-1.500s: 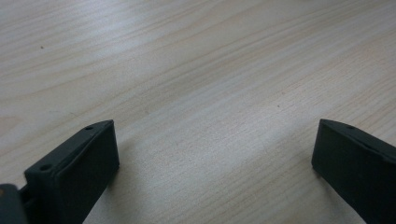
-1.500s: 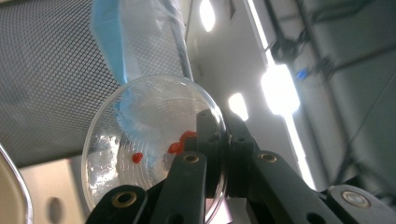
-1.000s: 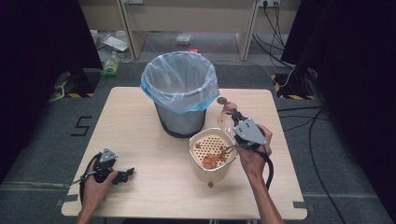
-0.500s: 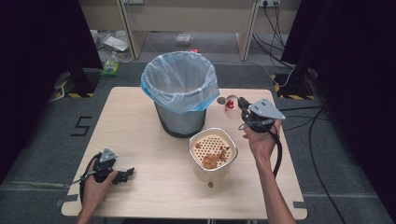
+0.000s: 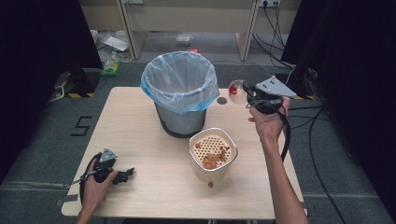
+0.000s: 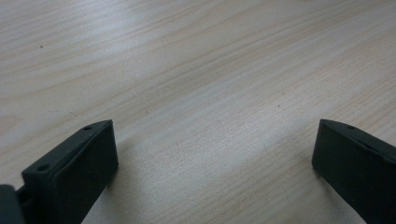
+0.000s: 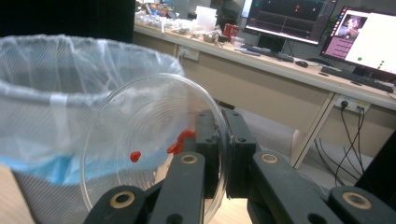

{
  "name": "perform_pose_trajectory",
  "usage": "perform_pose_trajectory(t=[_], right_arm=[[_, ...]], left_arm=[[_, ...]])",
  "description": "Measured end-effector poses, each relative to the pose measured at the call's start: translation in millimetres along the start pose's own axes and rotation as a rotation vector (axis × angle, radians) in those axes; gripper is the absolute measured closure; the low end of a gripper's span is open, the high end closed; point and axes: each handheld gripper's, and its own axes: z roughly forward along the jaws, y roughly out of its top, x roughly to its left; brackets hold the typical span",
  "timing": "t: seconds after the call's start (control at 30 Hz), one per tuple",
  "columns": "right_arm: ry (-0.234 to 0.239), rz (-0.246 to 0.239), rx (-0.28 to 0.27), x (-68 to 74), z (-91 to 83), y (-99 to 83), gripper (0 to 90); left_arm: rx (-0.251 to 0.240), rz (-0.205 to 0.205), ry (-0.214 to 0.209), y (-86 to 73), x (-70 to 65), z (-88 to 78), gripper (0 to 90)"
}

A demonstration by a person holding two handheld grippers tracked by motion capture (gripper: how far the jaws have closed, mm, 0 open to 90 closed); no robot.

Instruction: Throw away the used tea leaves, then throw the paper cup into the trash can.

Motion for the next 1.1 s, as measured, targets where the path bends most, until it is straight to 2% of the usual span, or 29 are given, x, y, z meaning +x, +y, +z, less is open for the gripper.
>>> perform_pose_trajectory(t=[0.17,0.4,0.53,0.7,0.73,0.83,1.1], right_arm=[[-0.006,0.013,-0.002,-6.1,5.1,18.9,86.4],[-0.022,-0.032,-0.014,-8.4,13.0,47.1,86.2],[-0.019,-0.049,-0.024,-4.1,19.1,64.1,86.2],[-0.001,-0.078,-0.037,8.4,28.7,82.9,86.1],[0.012,-0.083,-0.039,16.3,34.7,88.1,86.0],[0.026,-0.09,-0.036,22.6,40.6,91.2,85.9],[0.1,-0.109,-0.005,52.4,74.8,95.6,85.5]], left_arm=[[-0.001,-0.001,0.0,0.0,-0.1,0.1,0.0],[-0.001,-0.001,0.0,0.0,-0.1,0.1,0.0],[-0.001,-0.001,0.0,0.0,-0.1,0.1,0.0],[-0.001,-0.001,0.0,0.0,-0.1,0.1,0.0],[-0.001,-0.001,0.0,0.0,-0.1,0.1,0.0],[-0.002,0.001,0.001,-0.1,-0.3,-0.1,0.0],[-0.002,0.001,0.001,-0.1,-0.3,0.0,0.0]])
